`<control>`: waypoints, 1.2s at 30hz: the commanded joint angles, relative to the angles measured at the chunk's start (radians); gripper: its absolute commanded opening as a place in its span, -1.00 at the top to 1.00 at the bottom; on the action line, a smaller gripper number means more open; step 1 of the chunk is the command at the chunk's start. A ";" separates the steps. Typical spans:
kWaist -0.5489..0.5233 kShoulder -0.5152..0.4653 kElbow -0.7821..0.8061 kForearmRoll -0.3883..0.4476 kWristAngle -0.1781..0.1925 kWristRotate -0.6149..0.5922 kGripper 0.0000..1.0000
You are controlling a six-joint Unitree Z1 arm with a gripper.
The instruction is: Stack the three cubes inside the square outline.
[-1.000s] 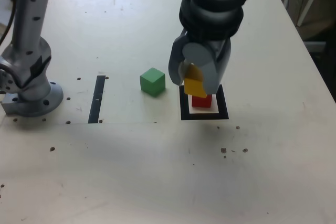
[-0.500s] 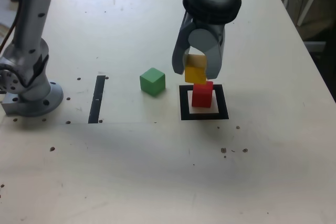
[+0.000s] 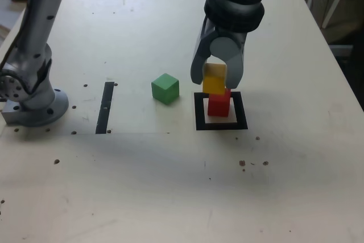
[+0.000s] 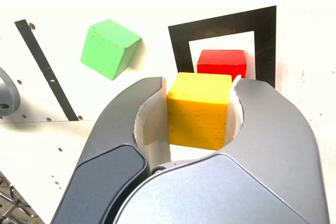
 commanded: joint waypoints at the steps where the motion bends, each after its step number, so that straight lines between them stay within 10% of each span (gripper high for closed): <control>1: 0.002 0.014 -0.005 -0.009 -0.007 0.005 0.45; 10: 0.002 0.024 -0.004 -0.027 -0.013 0.011 0.35; 18: 0.003 0.025 0.008 -0.037 -0.007 0.020 -0.98; 36: 0.003 -0.077 0.052 -0.022 0.071 0.019 -0.99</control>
